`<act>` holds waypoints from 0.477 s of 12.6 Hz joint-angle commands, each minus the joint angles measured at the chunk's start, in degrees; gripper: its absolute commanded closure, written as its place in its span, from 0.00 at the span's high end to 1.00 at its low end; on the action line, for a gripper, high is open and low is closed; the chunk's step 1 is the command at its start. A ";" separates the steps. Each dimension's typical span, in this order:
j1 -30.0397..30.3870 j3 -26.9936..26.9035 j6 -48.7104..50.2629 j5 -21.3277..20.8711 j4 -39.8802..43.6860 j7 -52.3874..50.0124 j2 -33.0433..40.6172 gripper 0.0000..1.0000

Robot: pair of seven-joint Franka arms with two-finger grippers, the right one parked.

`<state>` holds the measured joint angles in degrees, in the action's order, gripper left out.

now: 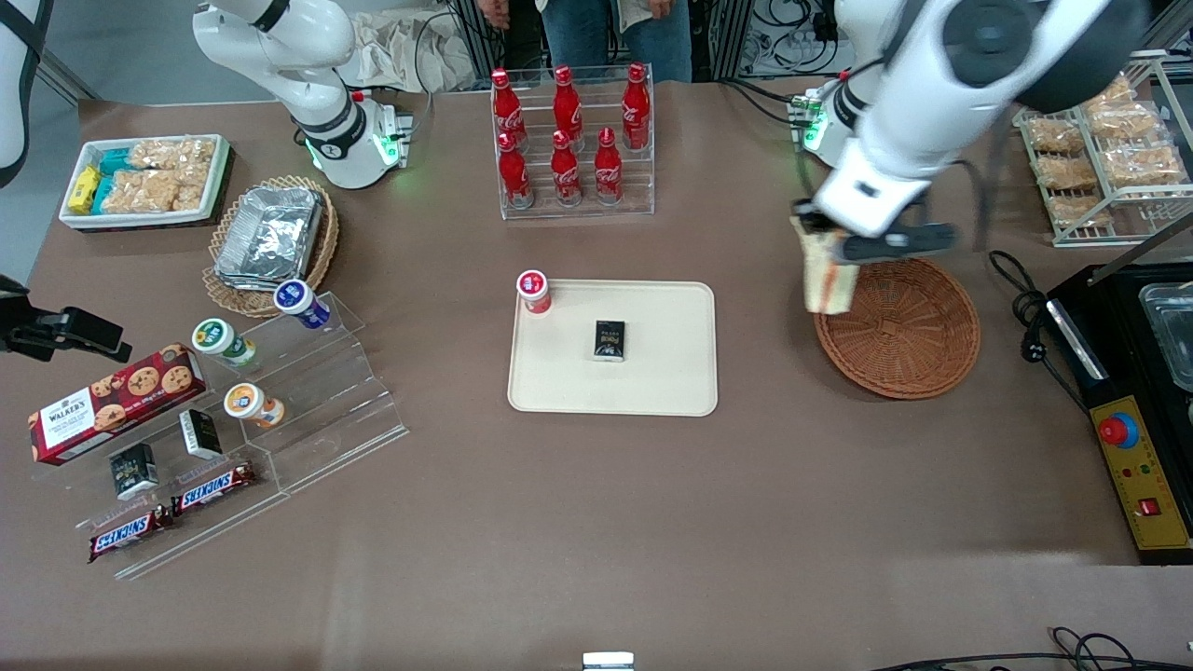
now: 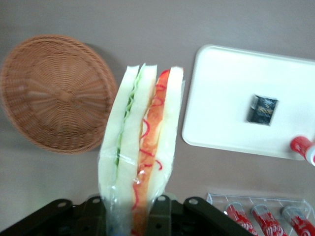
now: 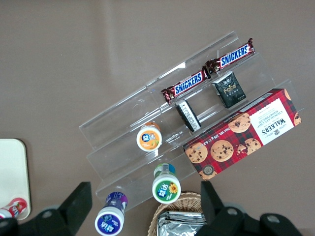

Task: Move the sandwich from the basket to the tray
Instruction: 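Lift the sandwich and carry it toward the white tray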

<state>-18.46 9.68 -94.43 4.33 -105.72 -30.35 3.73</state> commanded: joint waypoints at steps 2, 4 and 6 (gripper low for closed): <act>-7.98 -0.89 -4.51 0.94 5.71 -0.06 -11.79 0.00; -11.06 -0.89 -10.75 -0.20 4.92 -5.32 -17.24 0.00; -12.56 -0.98 -19.78 -1.34 0.90 -6.04 -20.16 0.00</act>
<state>-29.38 9.64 -108.82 4.24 -103.64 -34.86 -13.54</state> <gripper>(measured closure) 0.789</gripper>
